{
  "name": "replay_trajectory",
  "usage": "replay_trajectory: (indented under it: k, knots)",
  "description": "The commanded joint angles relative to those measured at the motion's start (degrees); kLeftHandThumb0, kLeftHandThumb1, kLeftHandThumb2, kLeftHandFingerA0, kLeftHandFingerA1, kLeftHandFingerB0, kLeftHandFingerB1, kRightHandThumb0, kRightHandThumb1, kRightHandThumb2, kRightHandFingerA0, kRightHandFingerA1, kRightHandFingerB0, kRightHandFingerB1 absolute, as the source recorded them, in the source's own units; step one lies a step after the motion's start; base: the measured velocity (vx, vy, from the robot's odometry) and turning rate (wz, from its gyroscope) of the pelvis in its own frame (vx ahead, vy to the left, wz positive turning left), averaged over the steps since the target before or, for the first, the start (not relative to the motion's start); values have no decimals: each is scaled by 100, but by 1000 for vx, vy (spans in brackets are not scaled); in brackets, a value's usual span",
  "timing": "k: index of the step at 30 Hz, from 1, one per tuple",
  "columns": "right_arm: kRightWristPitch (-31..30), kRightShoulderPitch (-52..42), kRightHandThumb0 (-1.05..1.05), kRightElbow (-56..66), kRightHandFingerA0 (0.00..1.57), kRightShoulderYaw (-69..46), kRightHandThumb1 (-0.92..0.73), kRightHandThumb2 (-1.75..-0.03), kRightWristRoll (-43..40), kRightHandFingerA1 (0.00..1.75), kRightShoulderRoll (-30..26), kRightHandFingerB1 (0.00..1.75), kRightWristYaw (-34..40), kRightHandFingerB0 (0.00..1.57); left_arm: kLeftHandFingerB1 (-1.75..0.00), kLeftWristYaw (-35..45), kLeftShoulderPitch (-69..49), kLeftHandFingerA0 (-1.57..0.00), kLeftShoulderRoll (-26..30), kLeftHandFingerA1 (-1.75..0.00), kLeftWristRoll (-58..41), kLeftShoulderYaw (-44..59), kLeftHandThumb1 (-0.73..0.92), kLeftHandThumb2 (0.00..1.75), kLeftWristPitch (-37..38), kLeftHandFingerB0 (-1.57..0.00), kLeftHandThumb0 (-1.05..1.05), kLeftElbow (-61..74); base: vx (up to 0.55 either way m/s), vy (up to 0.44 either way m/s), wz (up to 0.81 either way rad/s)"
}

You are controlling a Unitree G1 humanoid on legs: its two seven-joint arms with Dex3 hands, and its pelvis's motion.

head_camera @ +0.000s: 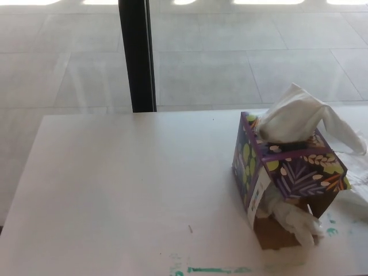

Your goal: The robot uses its right hand to pull out a tissue from the tissue box kept in the middle of the desk and put it on the right side

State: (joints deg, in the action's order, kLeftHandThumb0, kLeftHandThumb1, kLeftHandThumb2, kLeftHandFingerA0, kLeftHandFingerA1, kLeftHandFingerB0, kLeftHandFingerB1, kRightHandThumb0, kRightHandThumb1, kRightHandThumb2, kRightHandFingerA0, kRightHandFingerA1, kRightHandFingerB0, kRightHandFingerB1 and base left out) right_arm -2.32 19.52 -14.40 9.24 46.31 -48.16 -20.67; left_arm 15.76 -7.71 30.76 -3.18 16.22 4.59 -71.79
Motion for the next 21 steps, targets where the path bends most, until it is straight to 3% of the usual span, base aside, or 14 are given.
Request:
replay_trajectory:
  k: [1,3,4,5,6,7,10,11,12,14,15,16,17,21]
  knots:
    - [-277,-598,-56,637,29,-1489,-63,-59,-1507,39,-267,30,-615,23,-45,-87,-20,-66,101,-58,13,-15,92,74,77,-49,-79,-25,0,0,0]
    - [-303,-995,-48,880,78,-2126,-61,-60,-1718,51,-172,44,-489,56,-48,-70,-11,-64,117,-60,10,-15,92,73,77,-48,-81,-10,0,0,0]
    - [-296,-1537,-45,1184,86,-2949,-63,-57,-1935,51,46,44,-212,63,-48,-27,5,-61,107,-60,-8,-6,92,75,86,-45,-82,-6,0,0,0]
    - [-370,-1724,-43,1344,88,-3238,-65,-59,-1971,53,172,46,-159,66,-58,-10,25,-59,99,-68,-27,9,74,113,52,-43,-78,-20,0,0,0]
    - [-405,-1989,-46,1535,94,-3645,-63,-60,-2037,59,391,49,-25,73,-58,-17,40,-60,94,-67,-28,9,74,113,20,-44,-77,-30,0,0,0]
    - [-194,-2235,-46,1555,103,-4018,-61,-59,-2128,64,631,52,330,81,-47,-49,32,-65,92,-60,1,-17,92,73,42,-48,-80,-21,0,0,0]
    - [1019,-2890,-61,863,105,-5055,-65,-61,-2740,81,1407,52,1631,79,-47,-121,32,-64,84,-59,5,-14,92,74,36,-49,-80,-12,0,0,0]
    - [1173,-2990,-66,736,104,-5223,-66,-60,-2794,82,1603,56,1937,80,-59,-113,21,-59,82,-67,13,-22,75,113,61,-45,-76,-6,0,0,0]
    - [1334,-3114,-66,523,102,-5421,-67,-60,-2864,83,1849,59,2318,78,-48,-86,14,-65,76,-61,-3,-12,92,73,64,-50,-80,0,0,0,0]
    - [1356,-3390,-69,-83,98,-5734,-69,-61,-3132,90,2082,56,2402,68,-46,-52,42,-63,66,-59,-28,6,92,73,-4,-47,-80,-36,0,0,0]
    - [1363,-3450,-66,-373,97,-5859,-67,-60,-3275,85,2155,55,2384,65,-58,-33,26,-59,64,-67,-35,12,74,113,27,-43,-77,-29,0,0,0]
    - [1361,-3444,-64,-572,96,-6019,-64,-60,-3397,85,2276,53,2505,64,-57,-68,37,-59,55,-65,-5,-13,74,113,50,-43,-77,-36,0,0,0]
    - [1379,-3294,-60,-812,93,-6225,-61,-59,-3703,86,2372,57,2482,65,-46,-54,61,-63,52,-57,-8,-13,92,73,36,-47,-80,-40,0,0,0]
    - [1530,-2490,-53,-2061,99,-7088,-58,-59,-4775,121,2668,85,2814,65,-46,-102,93,-66,36,-59,18,-38,92,73,54,-49,-80,-20,0,0,0]
